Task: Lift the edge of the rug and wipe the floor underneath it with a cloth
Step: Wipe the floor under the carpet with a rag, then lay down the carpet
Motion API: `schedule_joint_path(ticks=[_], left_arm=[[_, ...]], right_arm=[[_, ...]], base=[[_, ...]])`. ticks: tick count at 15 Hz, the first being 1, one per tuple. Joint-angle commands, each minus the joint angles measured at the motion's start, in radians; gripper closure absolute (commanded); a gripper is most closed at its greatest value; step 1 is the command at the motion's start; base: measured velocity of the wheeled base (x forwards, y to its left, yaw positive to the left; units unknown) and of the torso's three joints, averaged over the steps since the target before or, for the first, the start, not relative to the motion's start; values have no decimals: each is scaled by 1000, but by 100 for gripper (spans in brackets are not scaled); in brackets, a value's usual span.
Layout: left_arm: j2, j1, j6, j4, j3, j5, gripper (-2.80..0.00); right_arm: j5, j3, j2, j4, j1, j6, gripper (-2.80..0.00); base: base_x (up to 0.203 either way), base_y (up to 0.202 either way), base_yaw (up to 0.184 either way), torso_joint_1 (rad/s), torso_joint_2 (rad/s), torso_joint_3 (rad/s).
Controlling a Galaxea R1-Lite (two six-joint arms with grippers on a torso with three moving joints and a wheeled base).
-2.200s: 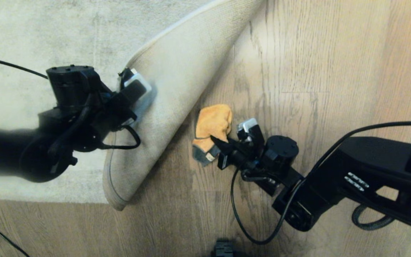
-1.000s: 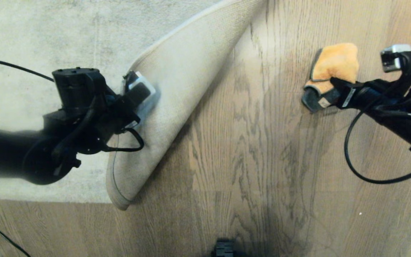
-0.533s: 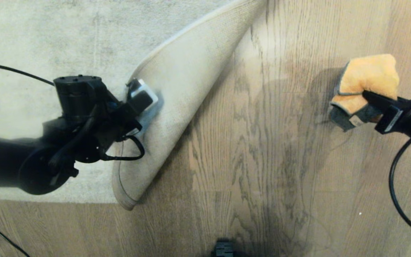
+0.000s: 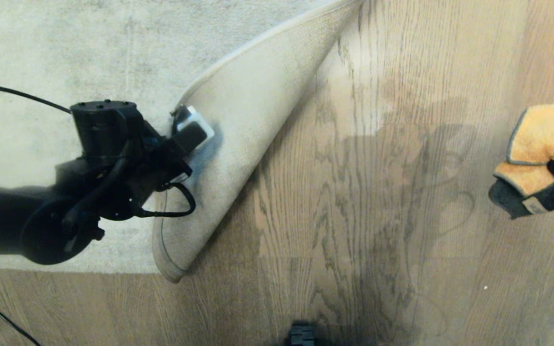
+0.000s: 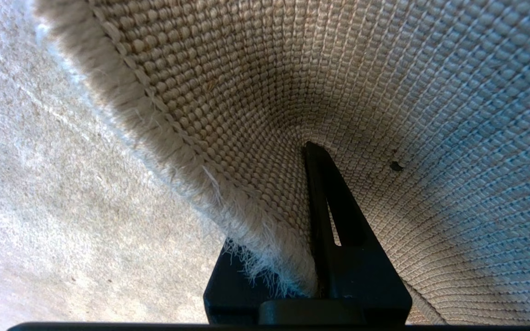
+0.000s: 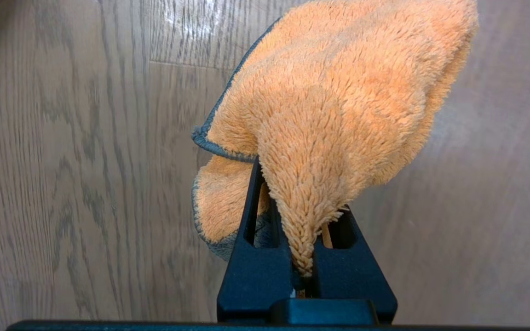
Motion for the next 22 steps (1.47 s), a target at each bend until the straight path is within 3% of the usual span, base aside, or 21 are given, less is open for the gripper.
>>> schedule_joint_path(ticks=[1, 5, 11, 16, 18, 22], left_arm=[[-4, 0, 5, -6, 0, 4, 0], [-3, 0, 3, -6, 0, 4, 0], [-17, 1, 3, -5, 0, 6, 0], [-48, 1, 3, -5, 0, 11, 0], [-54, 0, 3, -5, -2, 12, 0], [-70, -2, 5, -6, -9, 11, 0]], right_arm=[[3, 80, -142, -2, -19, 1, 0], [9, 151, -363, 147, -19, 3, 0], [70, 187, -817, 709, -8, -30, 0], [48, 273, -1020, 847, 22, -68, 0], [-33, 258, -1057, 976, 24, -78, 0], [-83, 292, -1057, 973, 26, -68, 0]], base=[[0, 0, 0, 0, 0, 0], [0, 0, 0, 0, 0, 0], [0, 0, 0, 0, 0, 0], [0, 0, 0, 0, 0, 0], [0, 0, 0, 0, 0, 0], [0, 0, 0, 0, 0, 0]])
